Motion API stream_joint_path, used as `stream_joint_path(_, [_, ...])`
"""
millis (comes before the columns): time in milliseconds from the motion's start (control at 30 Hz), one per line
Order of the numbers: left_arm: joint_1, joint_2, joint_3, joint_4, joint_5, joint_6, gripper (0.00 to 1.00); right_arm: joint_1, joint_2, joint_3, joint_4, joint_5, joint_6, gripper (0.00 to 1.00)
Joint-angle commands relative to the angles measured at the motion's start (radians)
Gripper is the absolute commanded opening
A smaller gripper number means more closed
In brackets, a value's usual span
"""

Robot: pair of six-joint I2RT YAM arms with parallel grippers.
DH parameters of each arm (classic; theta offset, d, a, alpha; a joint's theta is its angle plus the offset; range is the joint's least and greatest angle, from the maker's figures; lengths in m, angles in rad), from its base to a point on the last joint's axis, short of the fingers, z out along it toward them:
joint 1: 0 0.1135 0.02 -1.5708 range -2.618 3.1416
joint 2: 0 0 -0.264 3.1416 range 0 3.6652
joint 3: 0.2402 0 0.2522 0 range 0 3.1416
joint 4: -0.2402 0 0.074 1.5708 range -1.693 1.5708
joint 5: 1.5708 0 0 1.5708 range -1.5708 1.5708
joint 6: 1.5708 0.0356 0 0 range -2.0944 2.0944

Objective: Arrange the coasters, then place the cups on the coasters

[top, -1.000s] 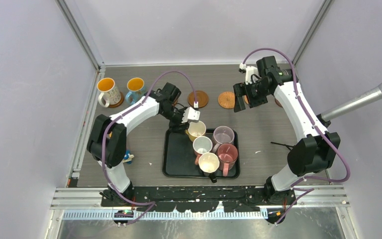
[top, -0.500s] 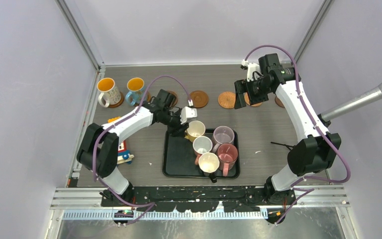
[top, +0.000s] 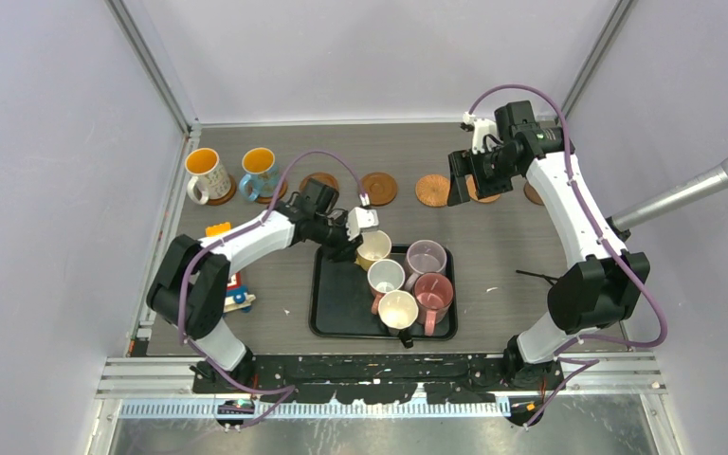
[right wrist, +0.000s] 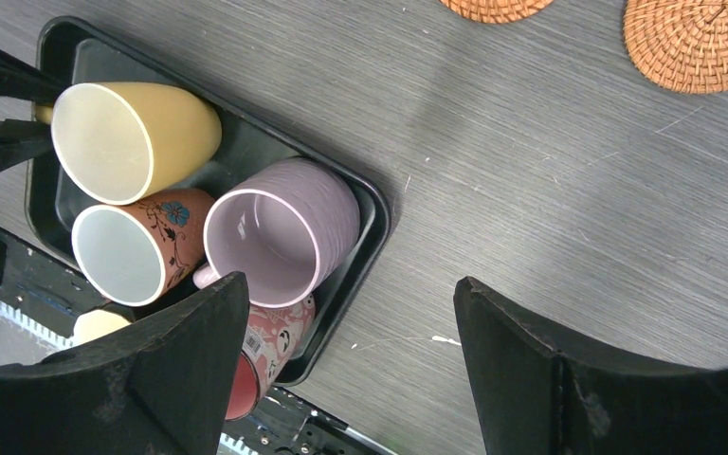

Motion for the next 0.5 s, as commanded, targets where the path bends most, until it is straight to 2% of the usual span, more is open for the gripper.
stream_joint_path(0, [-0.007, -0.054, -0.015, 0.049, 0.010, -0.032, 0.28, -0.007, -0.009, 0.040, 0.017, -0.014, 0.012, 0.84])
stream_joint_path(267, [-0.006, -0.140, -0.005, -0.019, -0.011, -0.041, 0.00, -0.012, -0.025, 0.034, 0.026, -0.014, 0.015, 0.84])
stream_joint_path(467, [-0.004, -0.200, 0.065, -0.053, -0.048, -0.115, 0.00, -0.021, -0.028, 0.066, 0.037, -0.013, 0.048, 0.84])
